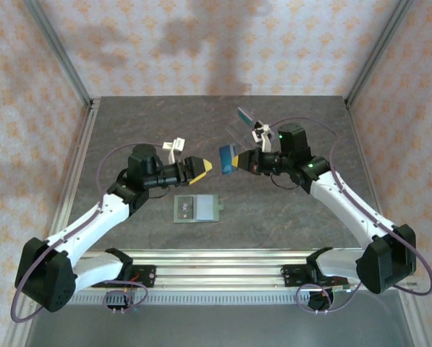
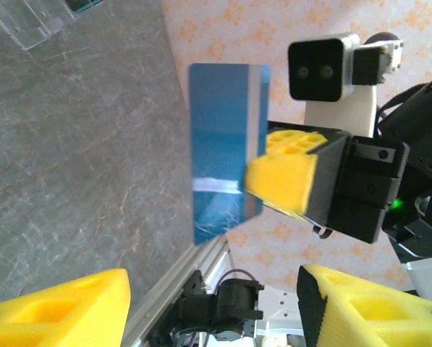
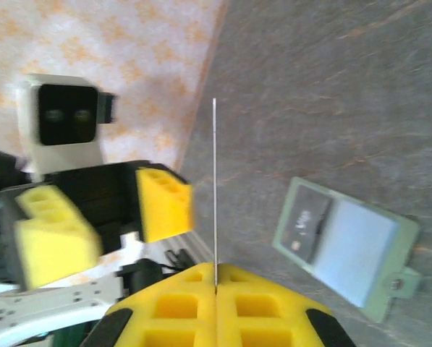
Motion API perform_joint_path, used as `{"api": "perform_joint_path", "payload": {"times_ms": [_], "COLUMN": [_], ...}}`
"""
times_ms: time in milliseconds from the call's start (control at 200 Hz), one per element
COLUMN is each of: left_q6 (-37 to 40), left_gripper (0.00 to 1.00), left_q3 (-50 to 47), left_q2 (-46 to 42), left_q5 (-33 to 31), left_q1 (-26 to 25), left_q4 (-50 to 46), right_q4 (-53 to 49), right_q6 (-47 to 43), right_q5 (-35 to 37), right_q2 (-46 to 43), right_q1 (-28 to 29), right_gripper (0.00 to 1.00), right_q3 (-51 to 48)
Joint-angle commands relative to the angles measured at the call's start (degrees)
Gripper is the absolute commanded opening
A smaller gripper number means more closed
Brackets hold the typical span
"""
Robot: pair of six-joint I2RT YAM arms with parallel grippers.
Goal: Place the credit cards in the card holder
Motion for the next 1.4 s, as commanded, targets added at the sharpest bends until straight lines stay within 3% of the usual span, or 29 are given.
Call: {"api": "perform_joint_path", "payload": {"times_ms": [0, 115, 390, 786, 941, 1121, 1166, 1231, 1312, 1397], "left_q6": [-6.19, -8.11, -13.13, -17.07, -18.27, -19.08, -18.10, -16.28, -12.96, -7.44], "left_gripper": [0.59, 0.57, 0.48, 0.35, 0.26, 0.00, 0.00, 0.00, 0.00, 0.00], "left_q3": [-1.76, -2.23, -4.55, -6.01, -7.26, -8.41, -8.28, -8.06, -8.31, -7.94], "left_q2": [0.52, 1.18, 2.20, 2.75, 3.00, 2.96, 2.87, 2.73, 1.88, 0.79], "left_q5": [2.10, 2.96, 3.37, 3.87, 4.22, 4.62, 4.79, 5.18, 4.89, 4.32], "left_q1": [0.39, 0.36, 0.37, 0.33, 0.33, 0.33, 0.33, 0.40, 0.41, 0.59], "left_q4": [12.00, 14.66, 23.52, 30.06, 32.16, 33.93, 32.60, 29.97, 25.26, 16.06], "right_q4": [11.60, 16.65, 17.80, 19.51, 21.83, 23.98, 23.25, 19.06, 10.51, 0.77], "right_q6": [8.42, 12.79, 13.73, 15.33, 16.12, 17.42, 16.77, 13.95, 8.07, 1.00], "right_q5": [-7.56, -9.05, -12.02, -12.56, -12.53, -12.99, -12.94, -11.86, -9.45, -5.53], "right_q2": [-2.03, -2.25, -0.10, -0.08, 0.78, 1.98, 2.05, 2.10, 2.15, 2.28], "right_q1": [0.09, 0.21, 3.63, 4.29, 4.56, 4.74, 4.74, 4.69, 4.76, 4.74], "right_gripper": [0.00, 0.00, 0.00, 0.00, 0.00, 0.00, 0.00, 0.18, 0.46, 0.52], "right_q3": [-2.00, -3.96, -3.72, -5.22, -4.87, -5.00, -5.04, -4.34, -2.63, -1.28]}}
